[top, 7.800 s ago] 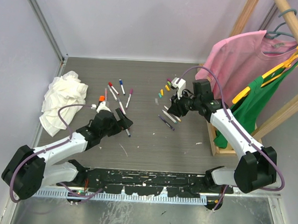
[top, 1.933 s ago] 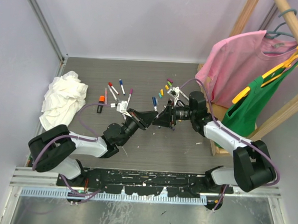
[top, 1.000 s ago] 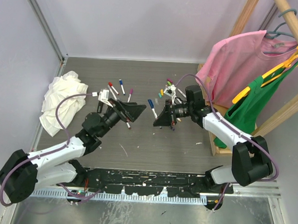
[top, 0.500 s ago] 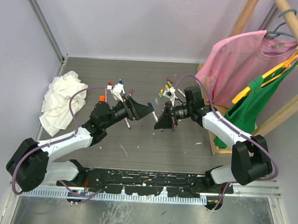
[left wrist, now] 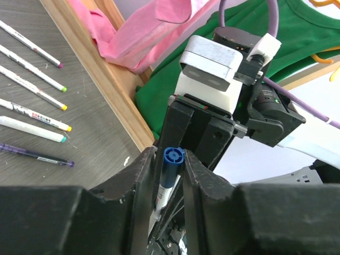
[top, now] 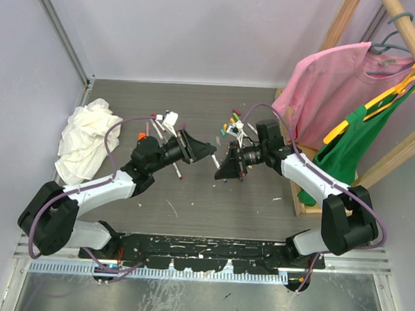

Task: Open the pen caps
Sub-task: Open the pen cap from the pen.

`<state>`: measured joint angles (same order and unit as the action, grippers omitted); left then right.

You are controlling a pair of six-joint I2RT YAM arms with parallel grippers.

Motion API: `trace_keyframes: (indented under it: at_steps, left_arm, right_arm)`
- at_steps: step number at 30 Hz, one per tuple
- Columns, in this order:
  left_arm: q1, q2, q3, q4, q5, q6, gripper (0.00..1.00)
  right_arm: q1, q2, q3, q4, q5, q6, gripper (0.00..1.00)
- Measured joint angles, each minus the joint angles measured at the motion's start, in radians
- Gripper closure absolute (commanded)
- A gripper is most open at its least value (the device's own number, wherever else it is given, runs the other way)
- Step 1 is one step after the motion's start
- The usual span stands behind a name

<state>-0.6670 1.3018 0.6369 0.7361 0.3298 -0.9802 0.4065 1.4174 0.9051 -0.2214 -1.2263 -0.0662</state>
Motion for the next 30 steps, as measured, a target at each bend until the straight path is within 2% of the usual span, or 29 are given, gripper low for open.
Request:
trace_keyframes:
  at_steps: [3,5,8,11,15,24,30]
  left_arm:
    - [0.001,0.011,0.000,0.018,0.014,-0.005,0.81]
    - [0.001,0.019,0.000,0.030,0.023,-0.006,0.89]
    - [0.003,0.034,0.000,0.041,0.038,0.000,1.00]
    - [0.005,0.045,0.000,0.055,0.048,0.002,1.00]
    - [0.005,0.049,-0.001,0.063,0.049,0.001,1.00]
    - [-0.005,0.049,-0.042,0.084,0.045,0.005,1.00]
    - [-0.023,0.054,-0.064,0.112,0.039,0.012,1.00]
  right_arm:
    - [0.000,0.005,0.002,-0.008,0.001,-0.002,0.99]
    - [0.000,0.005,0.002,-0.012,0.000,-0.003,0.98]
    - [-0.003,0.006,0.002,-0.021,-0.002,0.000,0.85]
    - [-0.004,0.008,0.002,-0.029,0.001,0.004,0.65]
    - [-0.003,0.008,0.006,-0.027,0.003,0.008,0.57]
    - [-0.010,0.008,0.008,0.034,0.018,0.072,0.55]
    - [-0.014,0.008,0.007,0.069,0.037,0.104,0.59]
